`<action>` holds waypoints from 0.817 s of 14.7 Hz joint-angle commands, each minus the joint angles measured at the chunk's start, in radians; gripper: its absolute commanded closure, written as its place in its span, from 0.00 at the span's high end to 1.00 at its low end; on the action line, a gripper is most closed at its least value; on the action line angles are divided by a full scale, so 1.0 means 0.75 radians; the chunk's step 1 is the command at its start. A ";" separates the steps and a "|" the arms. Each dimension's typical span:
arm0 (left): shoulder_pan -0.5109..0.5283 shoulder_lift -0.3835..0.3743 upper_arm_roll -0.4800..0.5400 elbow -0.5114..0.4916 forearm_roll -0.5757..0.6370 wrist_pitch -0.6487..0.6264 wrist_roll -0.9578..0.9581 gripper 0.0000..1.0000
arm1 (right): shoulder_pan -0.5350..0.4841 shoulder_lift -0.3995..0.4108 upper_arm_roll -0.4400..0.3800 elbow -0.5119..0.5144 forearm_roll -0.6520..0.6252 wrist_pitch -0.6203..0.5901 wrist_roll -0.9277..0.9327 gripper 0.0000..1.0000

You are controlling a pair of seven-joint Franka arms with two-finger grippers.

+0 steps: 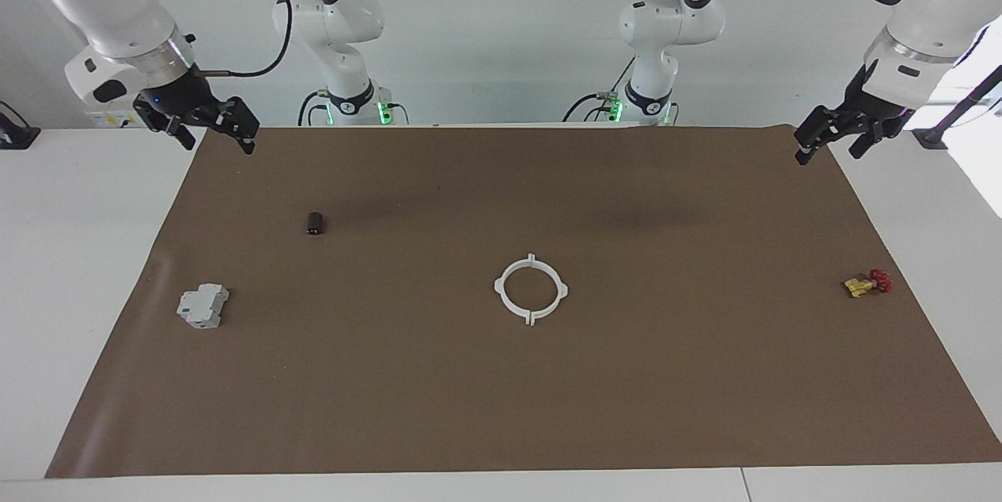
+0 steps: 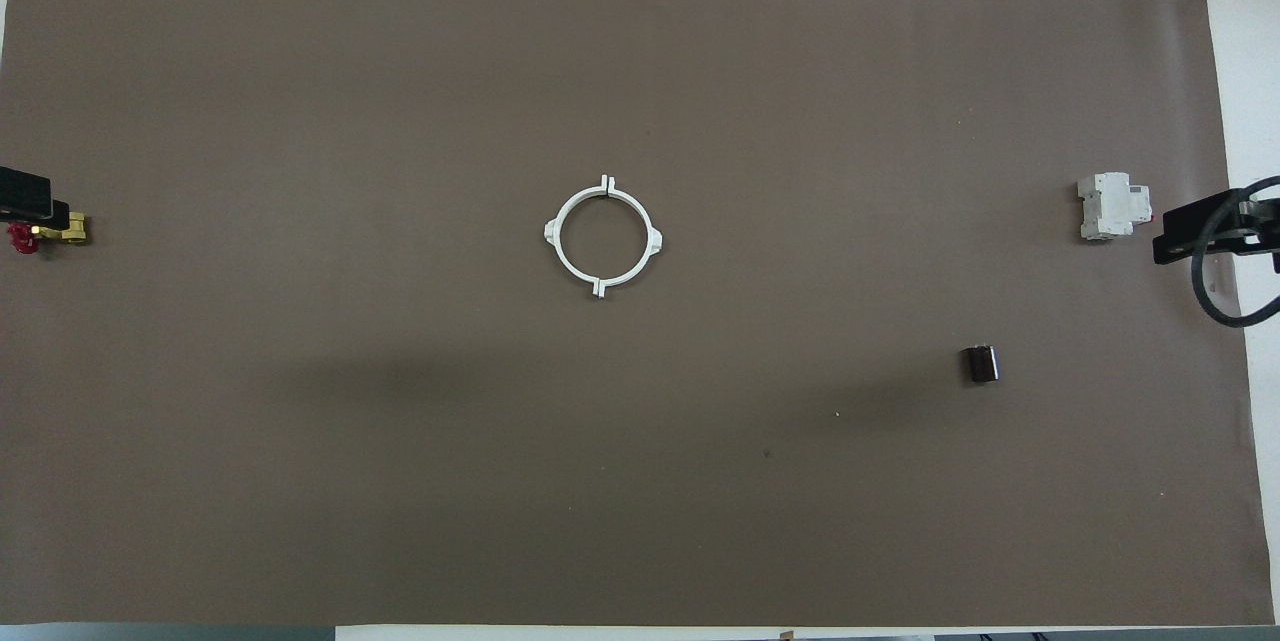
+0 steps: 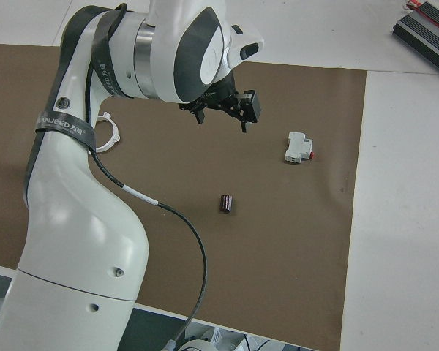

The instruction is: Assemble drain pipe with both arms

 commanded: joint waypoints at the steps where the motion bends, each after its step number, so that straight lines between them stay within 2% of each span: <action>1: 0.019 -0.024 -0.010 -0.029 -0.022 -0.035 0.015 1.00 | -0.014 -0.011 0.003 -0.008 0.025 -0.012 -0.040 1.00; 12: 0.002 -0.079 -0.012 -0.130 -0.001 0.018 0.013 1.00 | -0.014 -0.011 0.003 -0.008 0.025 -0.012 -0.040 1.00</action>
